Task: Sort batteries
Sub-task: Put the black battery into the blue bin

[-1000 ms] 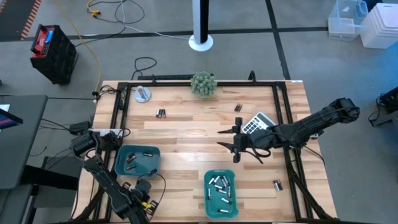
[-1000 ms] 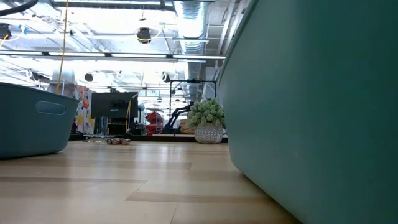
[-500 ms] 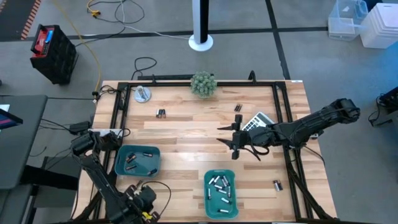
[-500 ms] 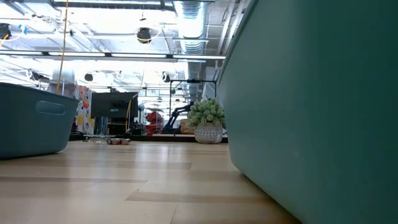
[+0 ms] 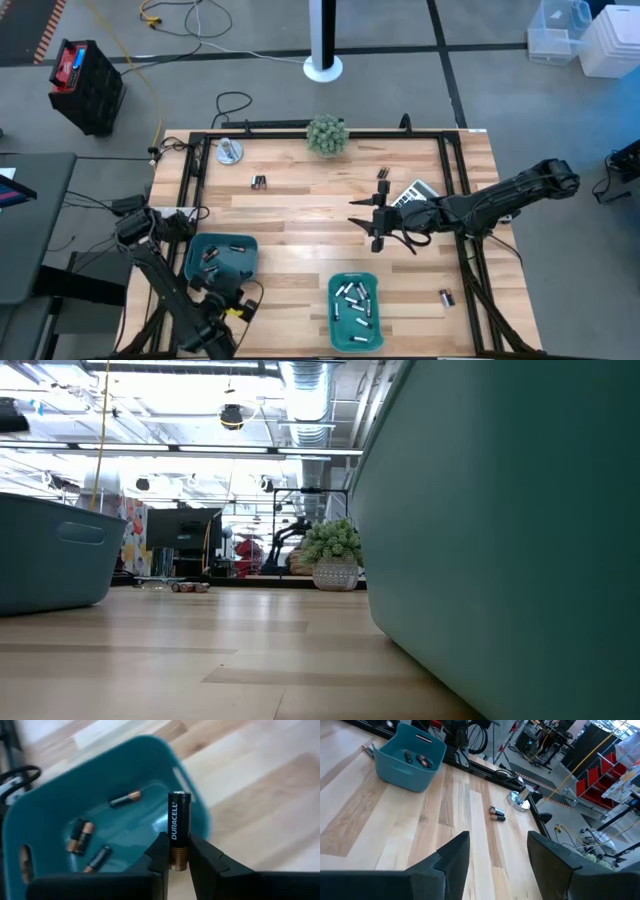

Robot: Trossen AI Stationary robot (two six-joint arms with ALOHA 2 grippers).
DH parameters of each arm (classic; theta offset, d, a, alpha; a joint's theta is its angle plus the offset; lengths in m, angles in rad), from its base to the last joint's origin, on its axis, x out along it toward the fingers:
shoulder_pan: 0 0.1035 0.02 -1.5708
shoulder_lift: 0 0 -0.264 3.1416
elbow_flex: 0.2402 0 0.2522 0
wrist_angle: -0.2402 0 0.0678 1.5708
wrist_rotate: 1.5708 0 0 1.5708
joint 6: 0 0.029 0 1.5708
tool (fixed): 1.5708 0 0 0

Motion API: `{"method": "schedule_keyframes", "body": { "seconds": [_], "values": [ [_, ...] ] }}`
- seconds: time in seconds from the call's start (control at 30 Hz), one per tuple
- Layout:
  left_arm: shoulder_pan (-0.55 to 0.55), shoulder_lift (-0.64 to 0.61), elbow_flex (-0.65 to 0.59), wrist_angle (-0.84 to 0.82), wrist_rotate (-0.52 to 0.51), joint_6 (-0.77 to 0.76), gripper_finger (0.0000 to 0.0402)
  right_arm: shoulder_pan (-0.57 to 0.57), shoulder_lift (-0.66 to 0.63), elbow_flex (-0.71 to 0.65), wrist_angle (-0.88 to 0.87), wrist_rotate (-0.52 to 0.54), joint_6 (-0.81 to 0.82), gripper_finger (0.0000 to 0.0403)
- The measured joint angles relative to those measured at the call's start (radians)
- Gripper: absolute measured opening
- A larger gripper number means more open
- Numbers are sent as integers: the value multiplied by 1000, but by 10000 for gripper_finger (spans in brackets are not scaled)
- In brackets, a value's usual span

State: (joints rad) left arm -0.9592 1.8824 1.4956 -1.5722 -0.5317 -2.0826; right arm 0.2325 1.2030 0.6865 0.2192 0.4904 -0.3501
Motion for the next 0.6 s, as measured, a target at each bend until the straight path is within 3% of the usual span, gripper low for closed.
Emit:
{"method": "schedule_keyframes", "body": {
  "seconds": [0.3, 0.6],
  "values": [
    [79, 0, -84, 0, 29, 32, 66, 0, 0, 0, 3, 0, -14, 212],
    [138, 0, -85, 1, 117, 133, 180, 0, 0, 0, 1, 0, -17, 212]
  ]
}}
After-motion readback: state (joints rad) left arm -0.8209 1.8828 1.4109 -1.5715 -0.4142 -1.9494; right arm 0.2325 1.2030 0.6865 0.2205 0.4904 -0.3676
